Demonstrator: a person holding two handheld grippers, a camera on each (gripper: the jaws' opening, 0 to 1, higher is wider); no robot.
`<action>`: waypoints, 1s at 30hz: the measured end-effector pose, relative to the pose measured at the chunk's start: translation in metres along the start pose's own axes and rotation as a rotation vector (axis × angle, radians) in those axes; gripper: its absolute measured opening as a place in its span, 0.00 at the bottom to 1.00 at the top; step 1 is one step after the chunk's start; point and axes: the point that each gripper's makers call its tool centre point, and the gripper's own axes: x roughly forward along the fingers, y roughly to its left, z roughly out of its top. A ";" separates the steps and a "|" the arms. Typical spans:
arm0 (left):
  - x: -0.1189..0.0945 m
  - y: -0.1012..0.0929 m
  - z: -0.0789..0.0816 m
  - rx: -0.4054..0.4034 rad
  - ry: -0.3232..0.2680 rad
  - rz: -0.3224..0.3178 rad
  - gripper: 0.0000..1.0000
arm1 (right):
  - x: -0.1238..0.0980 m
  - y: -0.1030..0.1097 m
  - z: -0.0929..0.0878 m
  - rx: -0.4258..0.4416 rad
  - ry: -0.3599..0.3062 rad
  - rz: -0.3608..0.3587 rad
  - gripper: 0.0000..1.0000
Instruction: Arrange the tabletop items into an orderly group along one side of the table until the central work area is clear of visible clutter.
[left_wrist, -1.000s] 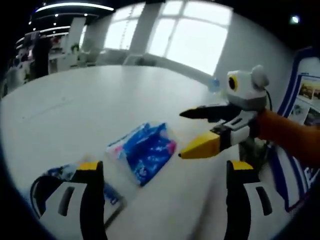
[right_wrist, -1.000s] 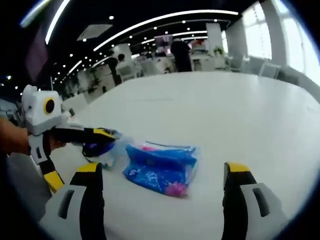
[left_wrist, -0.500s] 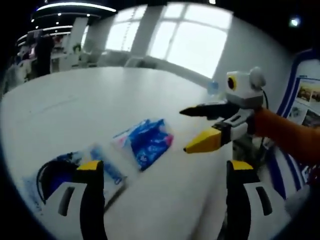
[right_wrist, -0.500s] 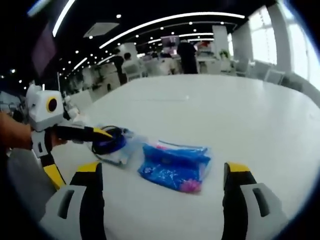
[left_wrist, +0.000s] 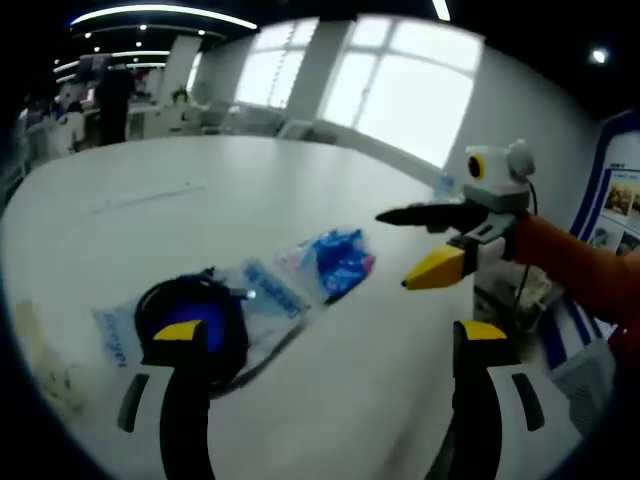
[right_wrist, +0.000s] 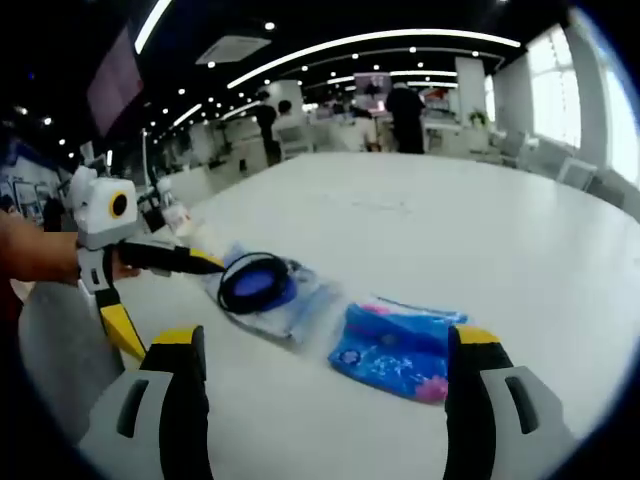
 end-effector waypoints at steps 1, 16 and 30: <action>-0.003 0.002 -0.001 0.001 -0.005 0.002 0.99 | 0.002 0.003 0.000 -0.004 0.003 0.006 0.99; -0.062 0.030 -0.012 -0.015 -0.049 0.033 0.98 | 0.034 0.056 0.011 -0.095 0.040 0.124 0.99; -0.097 0.058 -0.024 -0.087 -0.105 0.099 0.95 | 0.069 0.089 0.016 -0.144 0.081 0.214 0.98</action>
